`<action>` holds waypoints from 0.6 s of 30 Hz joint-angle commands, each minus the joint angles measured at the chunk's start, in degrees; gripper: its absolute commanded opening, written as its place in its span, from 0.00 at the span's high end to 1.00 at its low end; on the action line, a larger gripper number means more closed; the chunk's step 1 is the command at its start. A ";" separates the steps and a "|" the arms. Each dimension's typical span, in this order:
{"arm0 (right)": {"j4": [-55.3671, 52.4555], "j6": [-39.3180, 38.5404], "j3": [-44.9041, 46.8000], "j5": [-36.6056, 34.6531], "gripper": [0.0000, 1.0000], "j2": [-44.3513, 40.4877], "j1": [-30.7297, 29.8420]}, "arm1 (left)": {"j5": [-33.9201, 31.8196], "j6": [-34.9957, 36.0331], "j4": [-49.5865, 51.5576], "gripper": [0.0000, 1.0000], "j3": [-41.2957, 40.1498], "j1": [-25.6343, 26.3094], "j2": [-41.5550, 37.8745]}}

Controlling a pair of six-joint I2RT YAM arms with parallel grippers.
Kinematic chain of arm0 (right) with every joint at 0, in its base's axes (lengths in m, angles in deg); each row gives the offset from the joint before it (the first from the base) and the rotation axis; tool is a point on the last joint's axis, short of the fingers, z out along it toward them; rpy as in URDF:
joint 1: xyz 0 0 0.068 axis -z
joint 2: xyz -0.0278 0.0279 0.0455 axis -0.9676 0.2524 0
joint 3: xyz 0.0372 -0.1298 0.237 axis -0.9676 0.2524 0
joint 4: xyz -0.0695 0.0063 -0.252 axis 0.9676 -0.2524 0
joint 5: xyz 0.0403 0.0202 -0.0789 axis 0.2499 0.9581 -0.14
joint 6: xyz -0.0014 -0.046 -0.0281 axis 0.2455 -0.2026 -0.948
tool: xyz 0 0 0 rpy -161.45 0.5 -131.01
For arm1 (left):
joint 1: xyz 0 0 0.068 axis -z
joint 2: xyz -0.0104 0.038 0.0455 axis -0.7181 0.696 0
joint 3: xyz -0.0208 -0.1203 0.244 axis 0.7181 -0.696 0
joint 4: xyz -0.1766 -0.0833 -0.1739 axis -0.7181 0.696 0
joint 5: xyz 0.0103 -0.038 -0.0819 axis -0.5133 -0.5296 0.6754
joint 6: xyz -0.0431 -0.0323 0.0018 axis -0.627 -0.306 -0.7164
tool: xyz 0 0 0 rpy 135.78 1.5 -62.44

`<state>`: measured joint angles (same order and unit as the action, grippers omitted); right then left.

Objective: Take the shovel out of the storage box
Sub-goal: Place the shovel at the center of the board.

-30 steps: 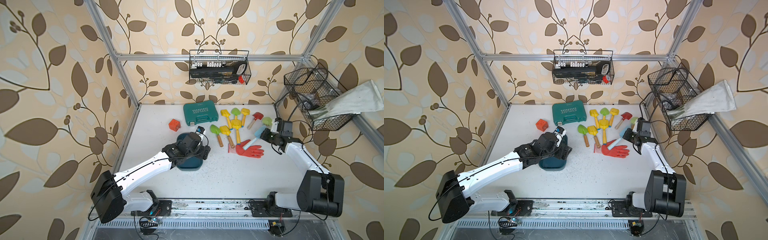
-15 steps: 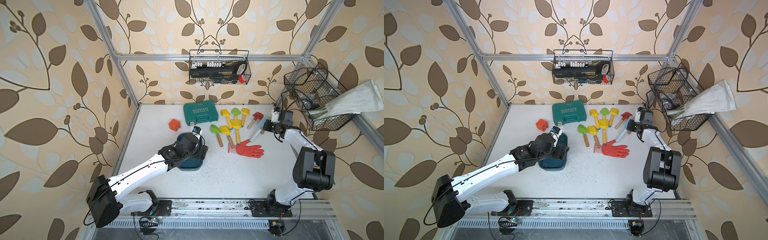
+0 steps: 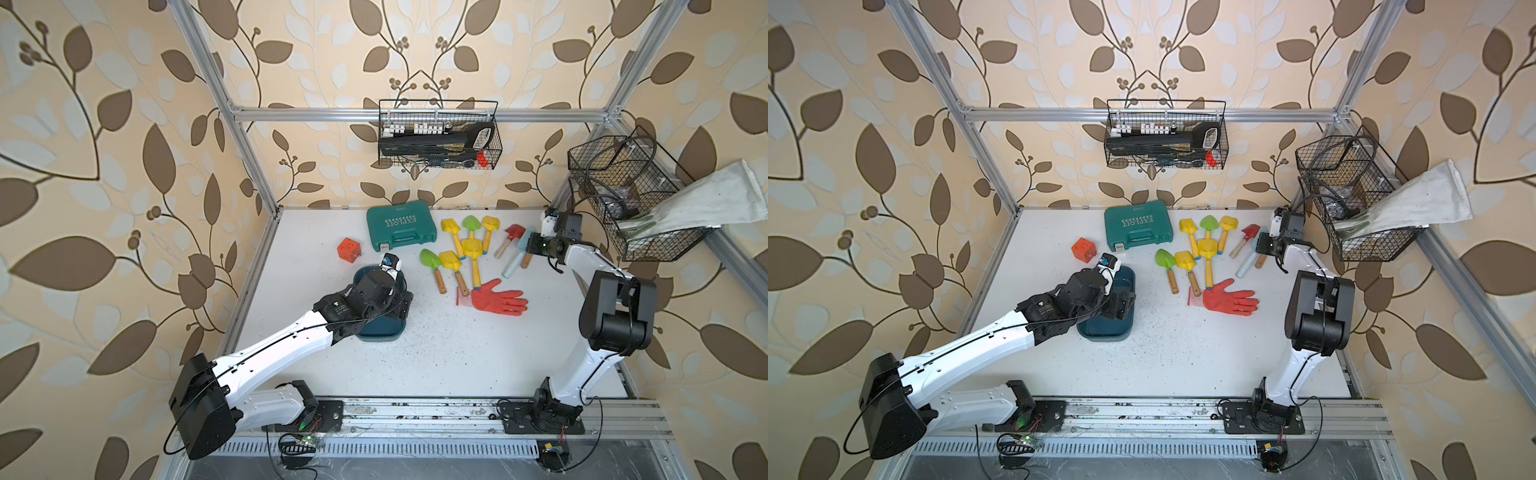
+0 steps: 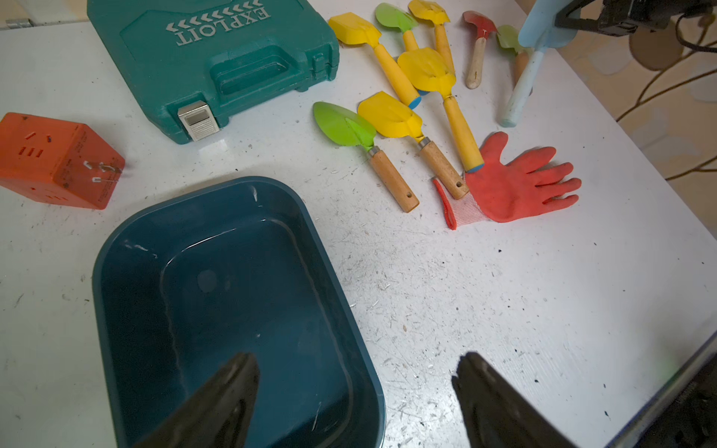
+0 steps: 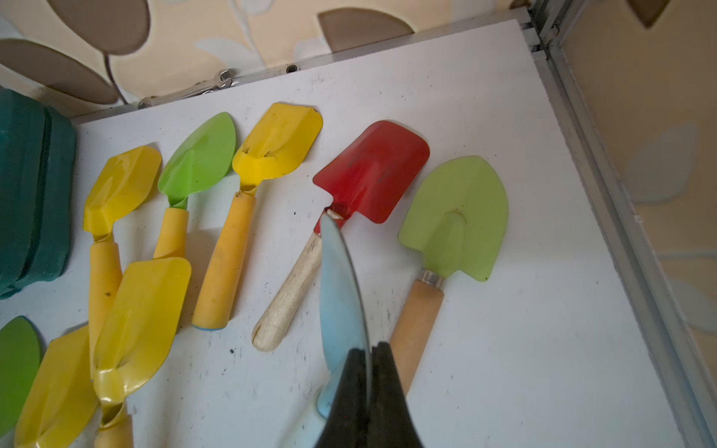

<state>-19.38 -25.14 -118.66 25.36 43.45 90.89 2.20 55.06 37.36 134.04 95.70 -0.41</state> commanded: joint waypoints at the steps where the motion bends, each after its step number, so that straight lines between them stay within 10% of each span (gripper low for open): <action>1: -2.11 -0.09 -3.97 0.49 1.00 4.27 0.44 | -0.93 -0.30 -1.29 0.15 -0.24 -0.87 -1.22; 18: -10.82 2.25 -14.61 -0.16 0.99 14.58 2.23 | -0.60 -0.76 -1.56 0.15 -0.33 -1.55 -0.38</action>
<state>-26.26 -23.00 -131.30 26.23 55.78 92.77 2.04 55.04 37.32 134.00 94.93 -0.38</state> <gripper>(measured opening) 0.046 0.849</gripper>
